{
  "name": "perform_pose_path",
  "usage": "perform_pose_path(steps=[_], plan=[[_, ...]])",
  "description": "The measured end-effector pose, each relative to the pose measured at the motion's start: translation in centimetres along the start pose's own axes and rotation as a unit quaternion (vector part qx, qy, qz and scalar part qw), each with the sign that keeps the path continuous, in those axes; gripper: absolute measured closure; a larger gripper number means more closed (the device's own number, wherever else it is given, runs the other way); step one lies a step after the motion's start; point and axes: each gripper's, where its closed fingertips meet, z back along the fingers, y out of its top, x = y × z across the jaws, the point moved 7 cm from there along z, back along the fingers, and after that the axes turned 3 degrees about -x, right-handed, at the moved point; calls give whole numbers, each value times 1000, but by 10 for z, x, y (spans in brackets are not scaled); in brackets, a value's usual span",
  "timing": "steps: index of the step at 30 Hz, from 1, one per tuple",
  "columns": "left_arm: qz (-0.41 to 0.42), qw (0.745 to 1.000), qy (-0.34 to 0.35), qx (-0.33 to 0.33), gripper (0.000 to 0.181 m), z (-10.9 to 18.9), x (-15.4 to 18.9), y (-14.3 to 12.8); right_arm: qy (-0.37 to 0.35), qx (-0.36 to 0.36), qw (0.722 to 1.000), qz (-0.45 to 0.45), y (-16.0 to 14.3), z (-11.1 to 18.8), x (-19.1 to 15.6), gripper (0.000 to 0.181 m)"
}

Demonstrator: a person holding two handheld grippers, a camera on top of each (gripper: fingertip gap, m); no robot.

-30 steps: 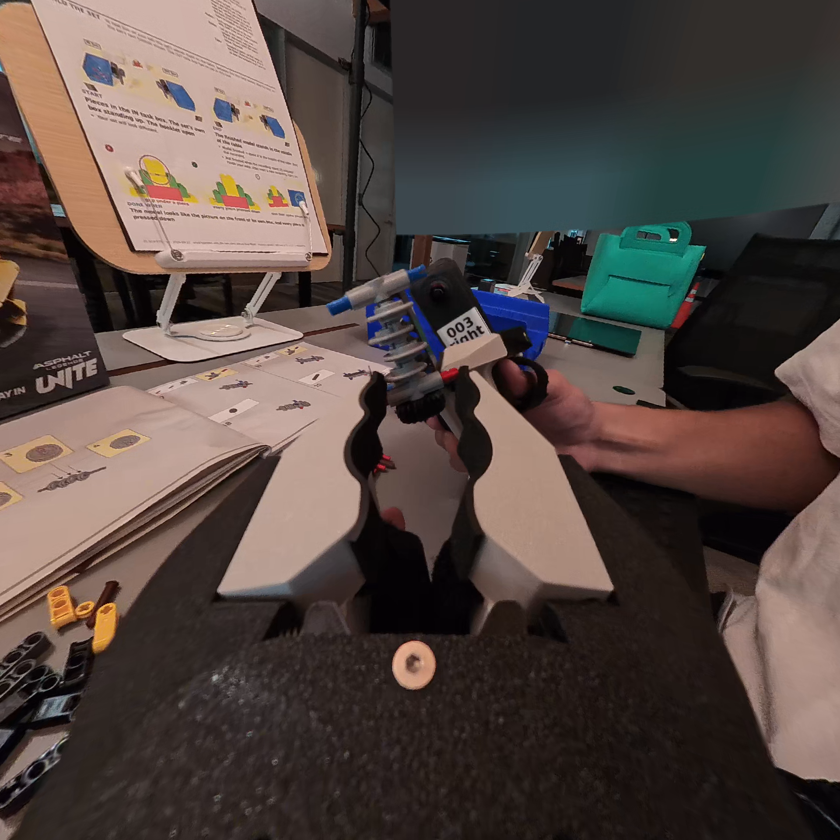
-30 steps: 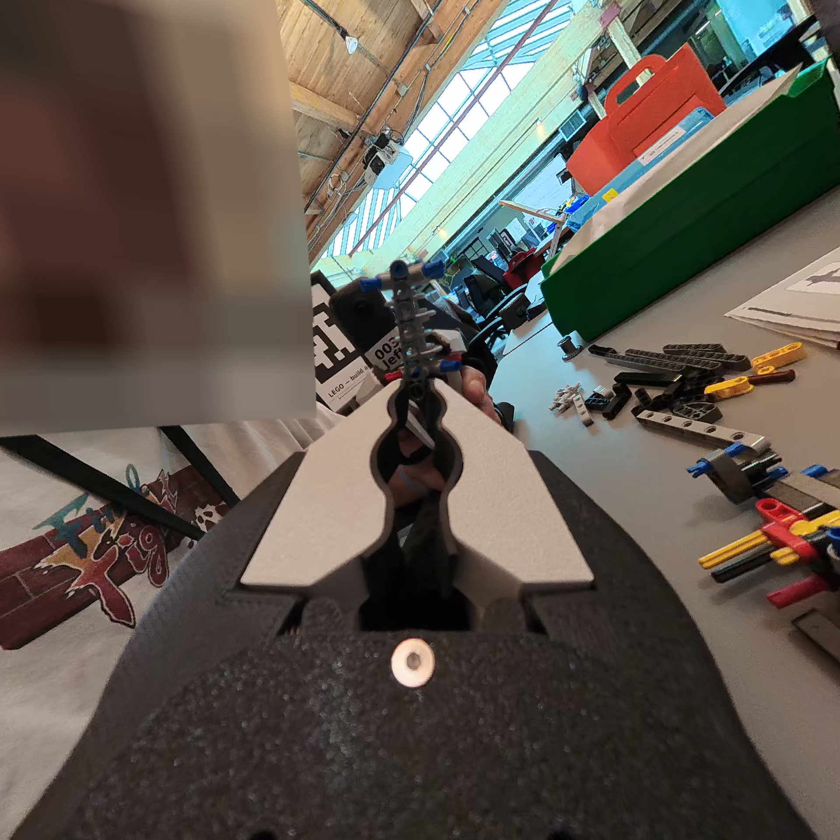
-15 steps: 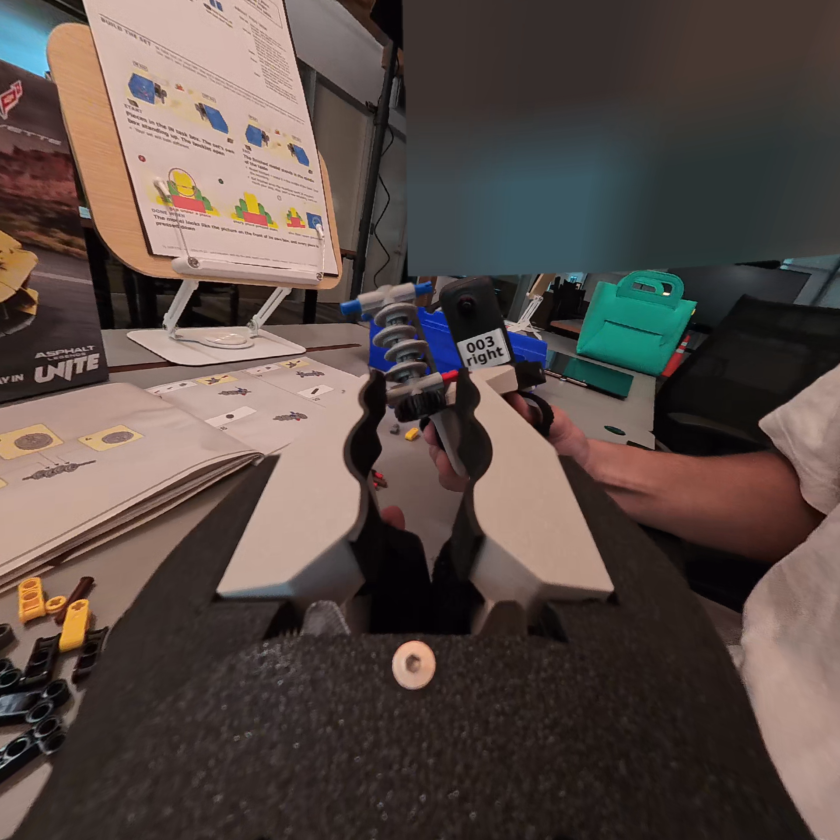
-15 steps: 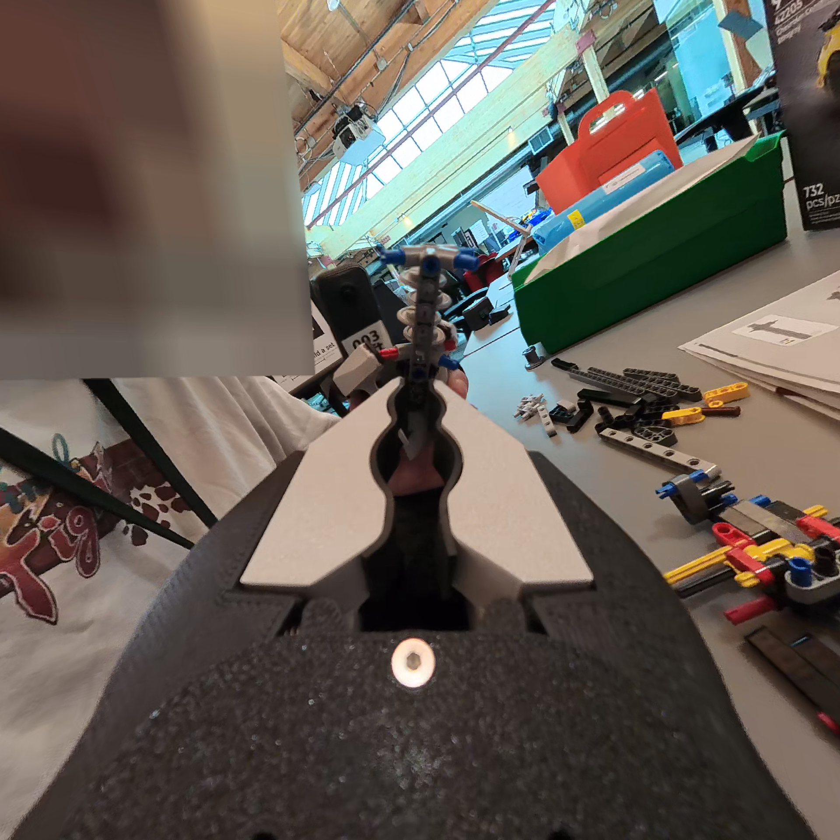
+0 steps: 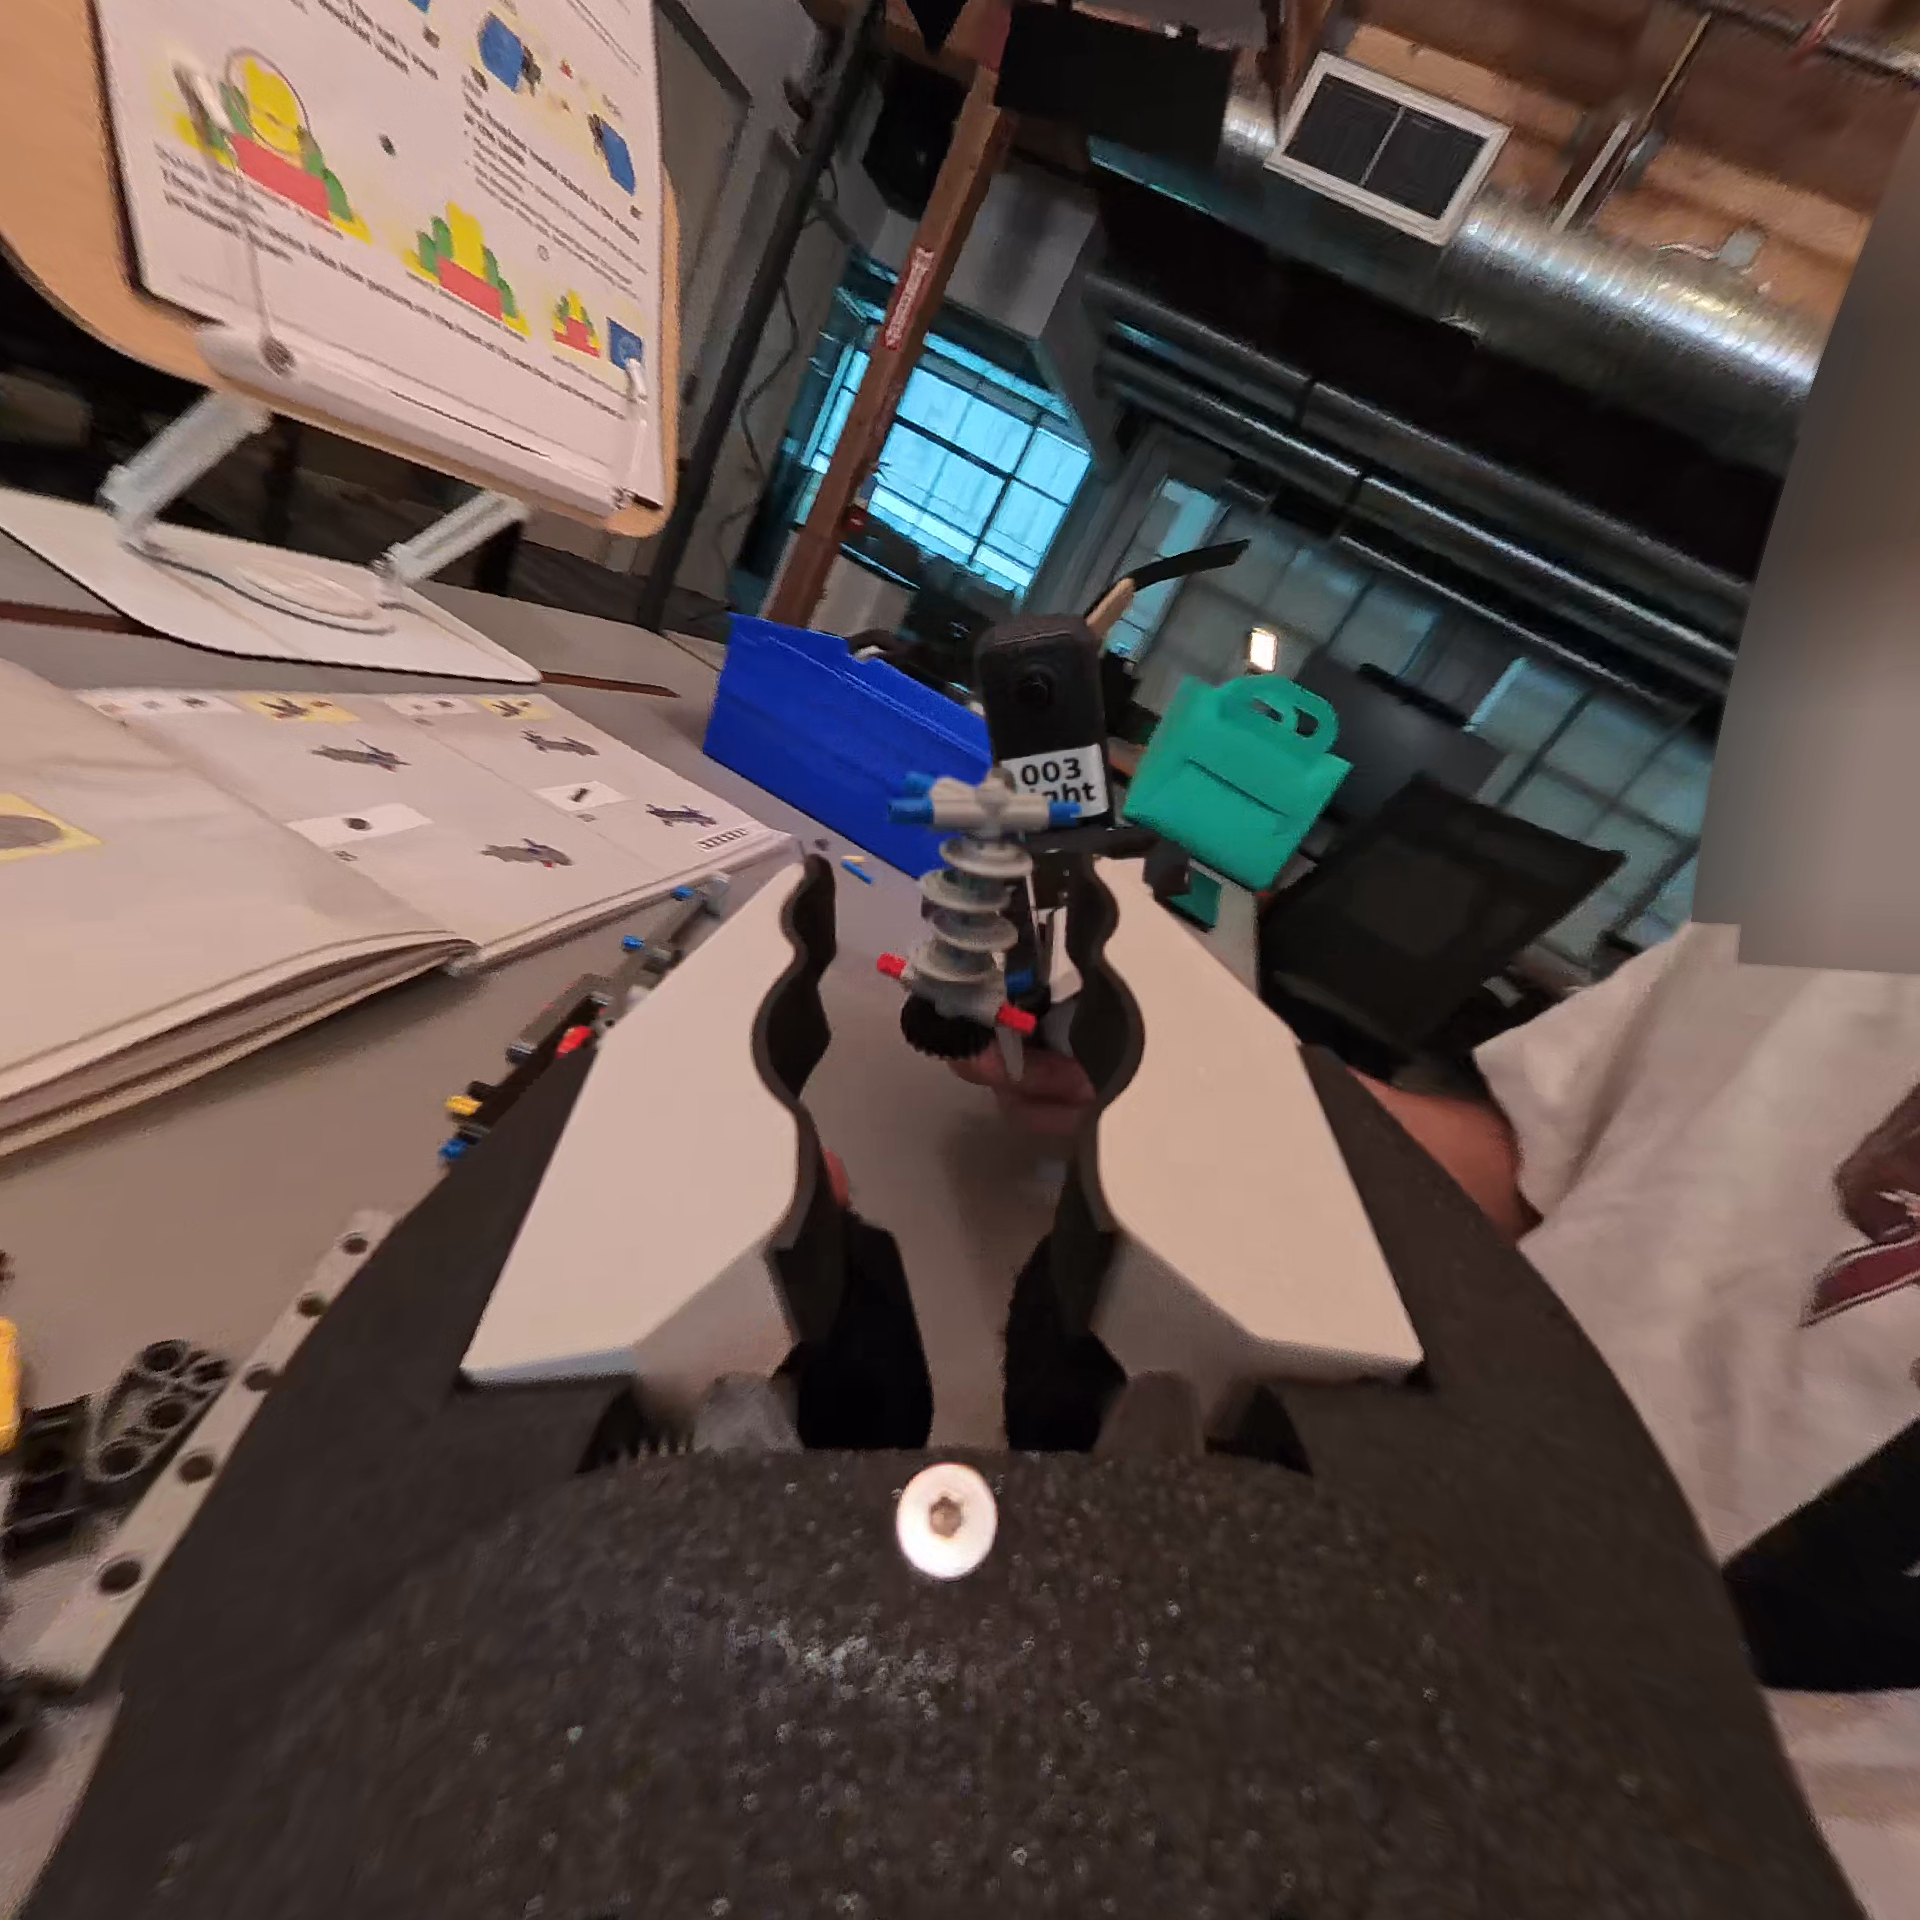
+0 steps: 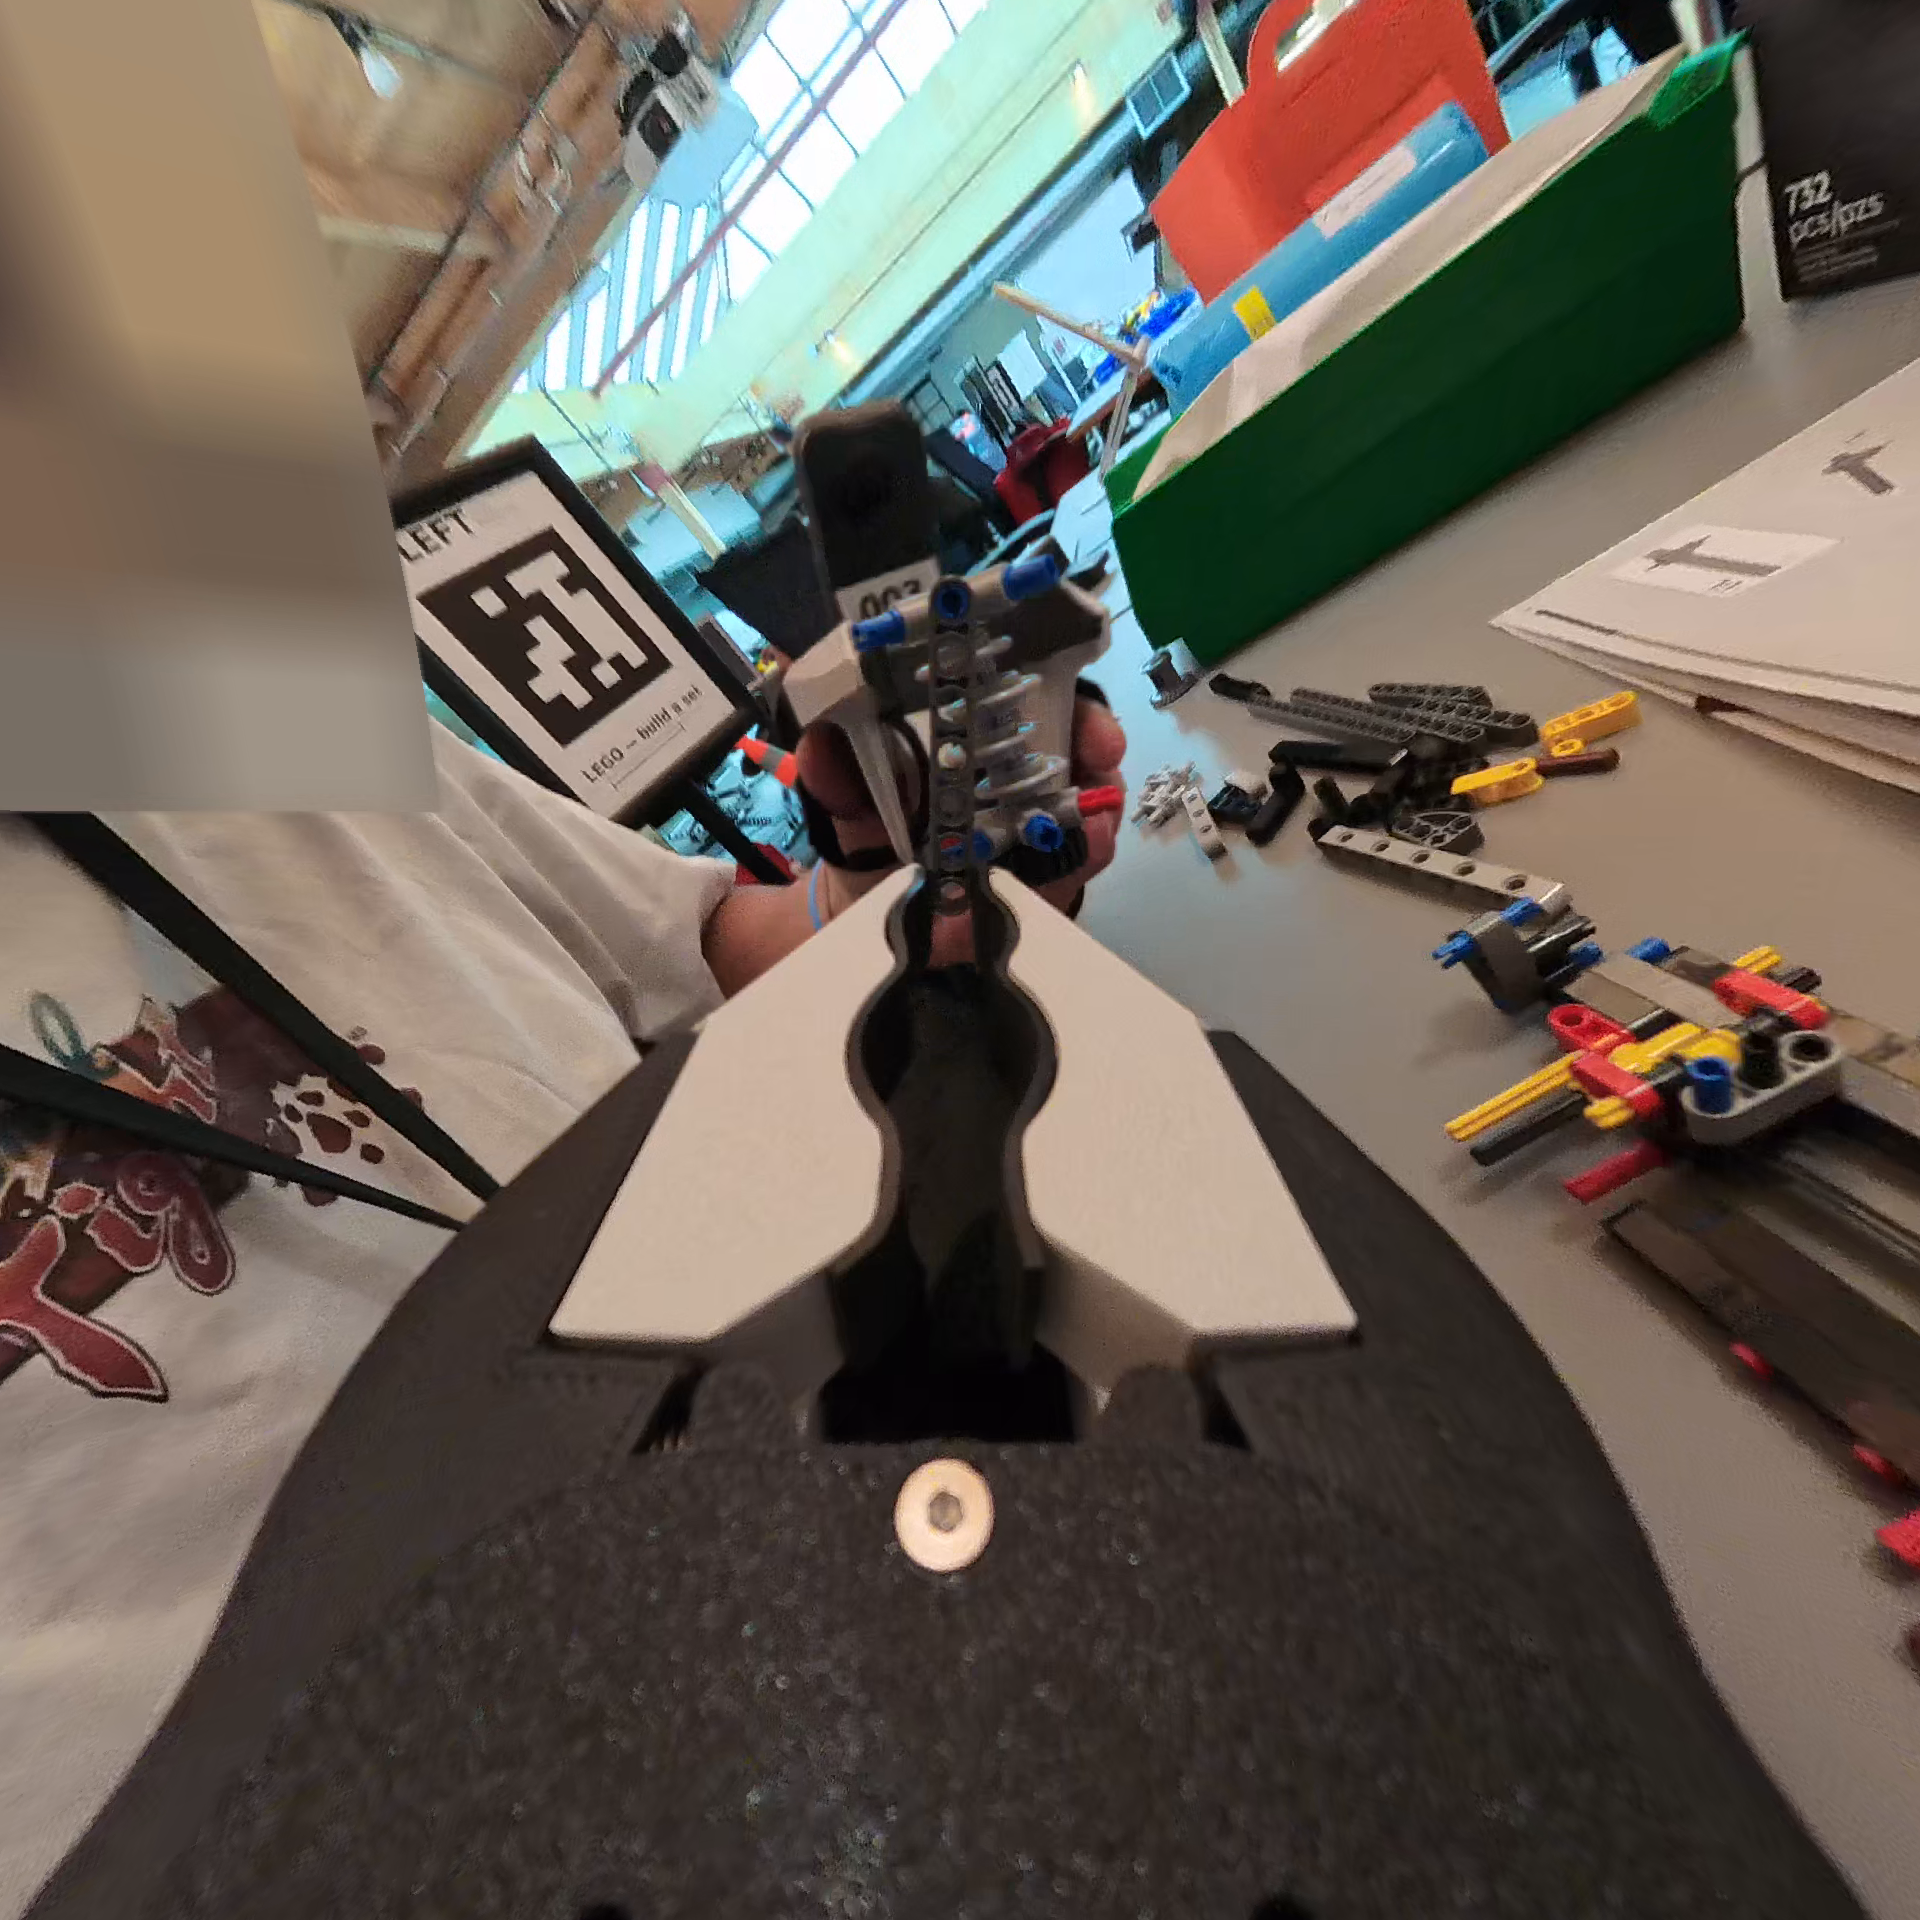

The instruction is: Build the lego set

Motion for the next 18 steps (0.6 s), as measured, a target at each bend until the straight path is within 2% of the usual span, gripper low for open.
perform_pose_path(steps=[2, 5, 8, 10, 12, 14, 18], plan=[[3, 1000, -12, -2, 138, 0, 0, 2, 7, -8, 1000, -2, -3, -4, -3, 176], [-16, 1000, -16, -8, 139, 5, 1, 3, -22, -29, 999, 13, -7, -3, -2, 176], [-58, 997, -17, -49, 147, 9, 2, 0, -75, -77, 992, 67, -13, -5, -2, 176], [-95, 992, -16, -83, 156, 10, 5, -4, -127, -124, 976, 125, -20, -8, -1, 175], [-139, 981, -6, -133, 159, 8, 6, -12, -145, -162, 964, 152, -27, -12, 0, 175], [-191, 965, 4, -181, 168, 7, 7, -21, -137, -170, 965, 142, -30, -15, -1, 176], [-241, 946, 17, -218, 168, 13, 4, -23, -141, -181, 964, 138, -33, -13, 1, 176]])
